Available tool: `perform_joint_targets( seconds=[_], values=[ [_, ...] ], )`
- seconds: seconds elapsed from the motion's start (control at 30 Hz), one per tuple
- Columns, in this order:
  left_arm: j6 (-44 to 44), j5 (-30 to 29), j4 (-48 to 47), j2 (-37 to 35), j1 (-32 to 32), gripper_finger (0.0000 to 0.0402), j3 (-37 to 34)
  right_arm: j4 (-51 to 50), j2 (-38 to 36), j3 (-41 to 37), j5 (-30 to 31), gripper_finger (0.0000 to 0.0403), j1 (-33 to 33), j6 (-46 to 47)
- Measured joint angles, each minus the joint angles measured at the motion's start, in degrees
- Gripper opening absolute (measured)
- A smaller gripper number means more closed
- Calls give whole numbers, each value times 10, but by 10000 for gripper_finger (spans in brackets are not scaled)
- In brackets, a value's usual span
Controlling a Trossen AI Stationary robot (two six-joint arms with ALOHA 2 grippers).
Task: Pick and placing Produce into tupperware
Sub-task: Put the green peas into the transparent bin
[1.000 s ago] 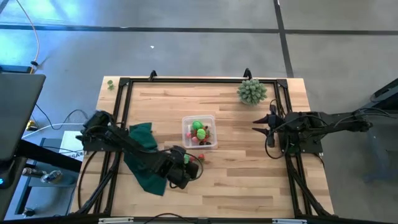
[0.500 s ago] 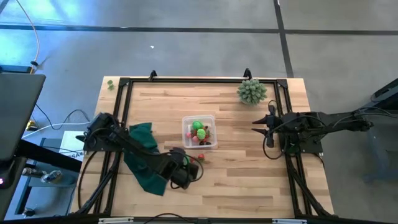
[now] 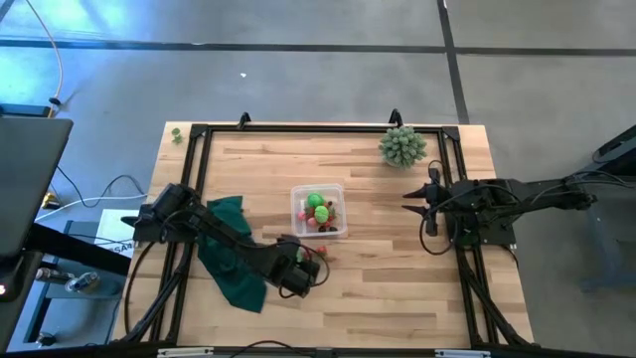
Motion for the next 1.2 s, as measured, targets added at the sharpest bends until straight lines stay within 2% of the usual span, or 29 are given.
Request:
perform_joint_targets(
  seconds=[0.57, 1.2],
  values=[
    [-6, -5, 5, 29, 0, 276, 2, -2, 3, 0, 0, 123, 0, 0],
    [0, -24, -26, 29, 0, 275, 1, -2, 3, 0, 0, 123, 0, 0]
  ],
)
